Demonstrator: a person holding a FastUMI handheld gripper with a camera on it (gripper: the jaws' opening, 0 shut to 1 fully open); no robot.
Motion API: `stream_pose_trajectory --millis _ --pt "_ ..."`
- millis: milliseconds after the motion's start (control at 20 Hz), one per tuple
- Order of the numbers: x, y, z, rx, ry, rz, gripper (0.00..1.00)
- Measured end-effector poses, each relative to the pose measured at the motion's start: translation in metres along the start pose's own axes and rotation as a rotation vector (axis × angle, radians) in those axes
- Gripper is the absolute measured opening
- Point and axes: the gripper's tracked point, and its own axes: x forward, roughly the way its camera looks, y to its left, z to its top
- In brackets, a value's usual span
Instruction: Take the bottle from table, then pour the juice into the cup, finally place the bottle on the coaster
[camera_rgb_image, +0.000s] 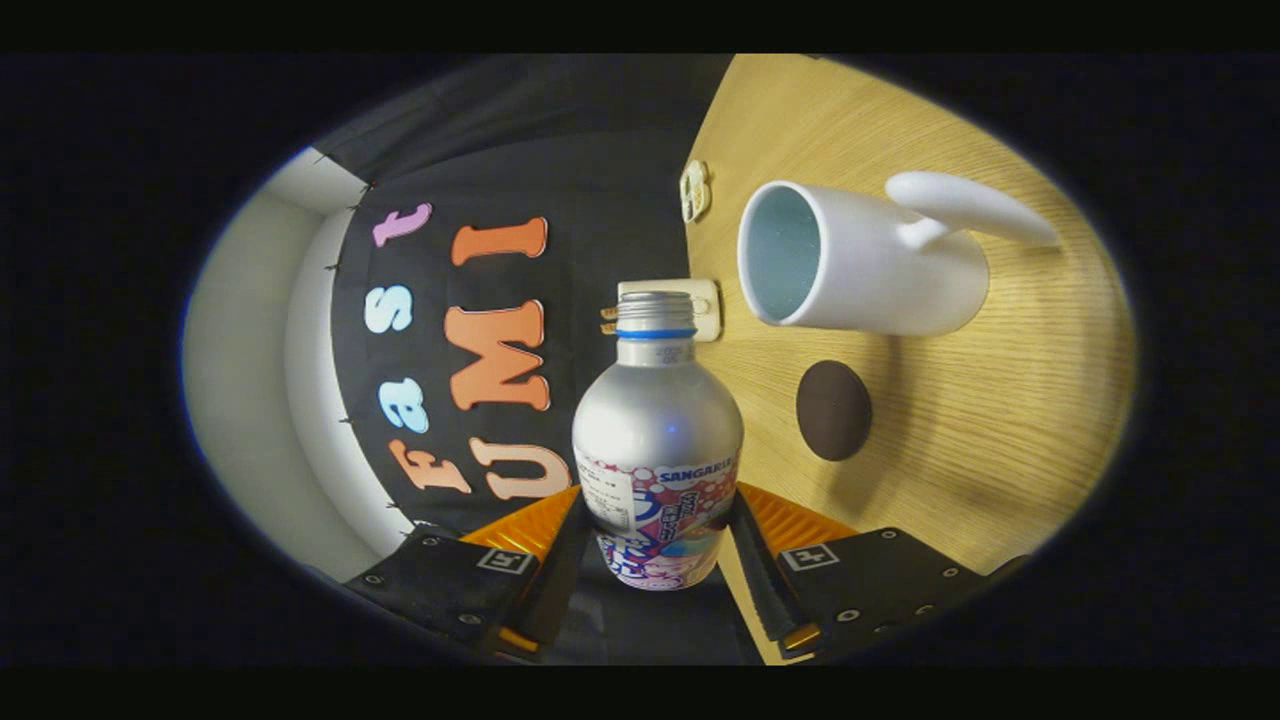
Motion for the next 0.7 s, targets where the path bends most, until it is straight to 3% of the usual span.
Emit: stream_pose_trajectory --millis 700 --pt "-0.0038 0.0078 0.0109 0.150 -0.002 0.023 0.75"
